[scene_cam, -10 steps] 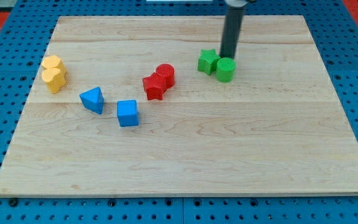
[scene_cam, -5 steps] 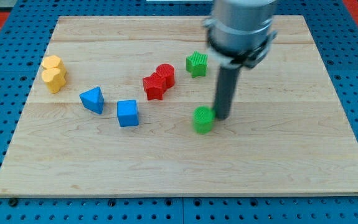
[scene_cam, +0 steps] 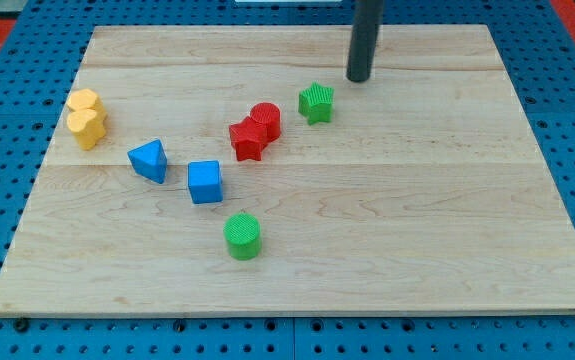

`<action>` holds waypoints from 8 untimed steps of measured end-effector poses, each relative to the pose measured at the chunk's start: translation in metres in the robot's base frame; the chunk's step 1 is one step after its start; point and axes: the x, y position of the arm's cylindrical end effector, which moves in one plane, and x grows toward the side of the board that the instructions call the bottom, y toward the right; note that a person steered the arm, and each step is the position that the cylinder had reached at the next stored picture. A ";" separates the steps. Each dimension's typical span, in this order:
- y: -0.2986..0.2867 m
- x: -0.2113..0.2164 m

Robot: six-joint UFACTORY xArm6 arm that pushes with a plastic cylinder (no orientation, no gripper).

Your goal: Move the green blocks bottom center

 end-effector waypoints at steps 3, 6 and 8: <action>0.012 0.065; -0.084 0.023; -0.091 0.077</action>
